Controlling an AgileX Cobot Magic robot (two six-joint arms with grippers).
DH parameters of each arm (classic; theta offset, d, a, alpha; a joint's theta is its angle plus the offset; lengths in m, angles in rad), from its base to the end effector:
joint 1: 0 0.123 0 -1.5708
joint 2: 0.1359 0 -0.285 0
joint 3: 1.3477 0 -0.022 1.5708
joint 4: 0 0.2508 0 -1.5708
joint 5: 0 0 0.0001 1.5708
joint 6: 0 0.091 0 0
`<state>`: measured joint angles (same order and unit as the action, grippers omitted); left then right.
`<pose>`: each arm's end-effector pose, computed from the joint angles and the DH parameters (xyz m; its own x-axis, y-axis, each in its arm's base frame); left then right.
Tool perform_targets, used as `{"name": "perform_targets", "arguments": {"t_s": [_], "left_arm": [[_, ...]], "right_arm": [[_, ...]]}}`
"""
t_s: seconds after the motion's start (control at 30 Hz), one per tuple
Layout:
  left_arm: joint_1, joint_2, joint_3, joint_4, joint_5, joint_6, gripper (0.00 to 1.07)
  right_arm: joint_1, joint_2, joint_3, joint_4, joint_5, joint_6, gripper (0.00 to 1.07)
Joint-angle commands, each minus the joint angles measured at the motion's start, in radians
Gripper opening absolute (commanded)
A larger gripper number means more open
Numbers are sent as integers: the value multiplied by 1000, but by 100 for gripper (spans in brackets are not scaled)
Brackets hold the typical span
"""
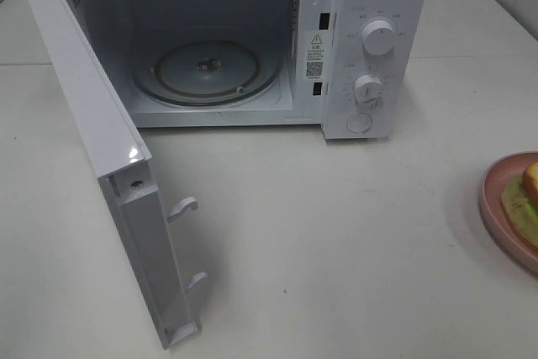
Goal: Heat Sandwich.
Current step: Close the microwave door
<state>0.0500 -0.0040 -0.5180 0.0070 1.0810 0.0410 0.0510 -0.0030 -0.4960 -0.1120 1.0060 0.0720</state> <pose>-0.0084 0.0001 0.2806 -0.4559 0.0215 -0.8898 -0.0353 0.9985 0.0422 -0.0025 -0.0087 0.2811 -0.4040 -0.0088 -0.9147 0.0403 0.9988 -0.0274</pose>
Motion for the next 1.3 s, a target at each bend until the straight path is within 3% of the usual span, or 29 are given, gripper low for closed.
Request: {"name": "perform_targets", "arguments": {"t_s": [0.03, 1.07, 1.3], "left_arm": [[2, -17, 2, 3, -11, -4, 98], [2, -14, 2, 1, -11, -4, 98], [2, 77, -11, -18, -26, -6, 98]], "right_arm": [[-5, -29, 1, -3, -11, -11, 75], [-5, -29, 1, -3, -11, -11, 75], [-5, -29, 1, -3, -11, -11, 75]]}}
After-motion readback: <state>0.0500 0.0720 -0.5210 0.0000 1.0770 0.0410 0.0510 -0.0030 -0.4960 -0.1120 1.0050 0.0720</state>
